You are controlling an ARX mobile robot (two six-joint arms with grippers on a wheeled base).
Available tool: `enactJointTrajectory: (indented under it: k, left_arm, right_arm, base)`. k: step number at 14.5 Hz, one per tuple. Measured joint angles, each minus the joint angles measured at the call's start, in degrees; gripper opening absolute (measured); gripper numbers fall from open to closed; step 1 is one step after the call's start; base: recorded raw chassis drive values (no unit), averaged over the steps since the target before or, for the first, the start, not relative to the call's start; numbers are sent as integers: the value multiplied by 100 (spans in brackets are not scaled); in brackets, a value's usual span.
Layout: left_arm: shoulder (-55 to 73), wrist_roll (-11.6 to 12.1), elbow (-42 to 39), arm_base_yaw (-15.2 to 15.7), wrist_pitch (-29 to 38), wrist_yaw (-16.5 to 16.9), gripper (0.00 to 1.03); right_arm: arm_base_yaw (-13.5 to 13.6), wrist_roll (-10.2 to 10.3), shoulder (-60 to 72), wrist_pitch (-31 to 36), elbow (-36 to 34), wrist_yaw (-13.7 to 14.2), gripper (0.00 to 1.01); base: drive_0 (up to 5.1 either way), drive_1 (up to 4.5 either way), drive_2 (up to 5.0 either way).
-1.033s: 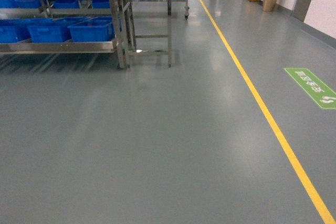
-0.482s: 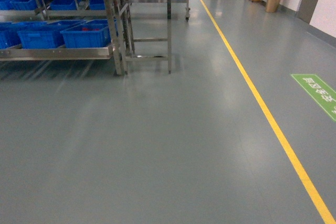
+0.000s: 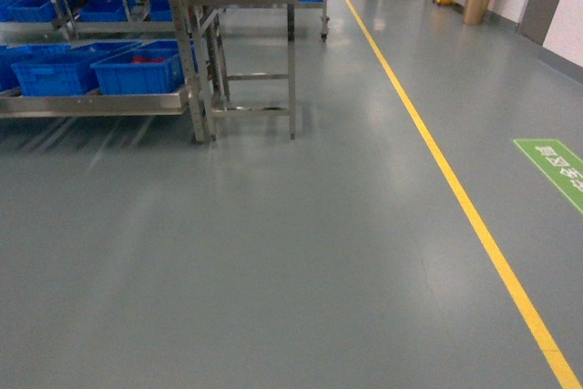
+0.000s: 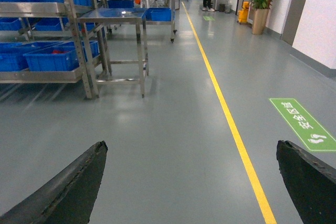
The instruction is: Pick blue part to blue bin on bottom shelf
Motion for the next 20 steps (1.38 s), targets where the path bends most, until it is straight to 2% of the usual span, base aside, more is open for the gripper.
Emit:
enactJointTrajectory:
  k: [20]
  left_arm:
    - [-4, -22, 0, 7, 15, 0, 43]
  right_arm:
    - [0, 0, 0, 33, 0, 0, 98]
  base:
    - [-2, 429, -432]
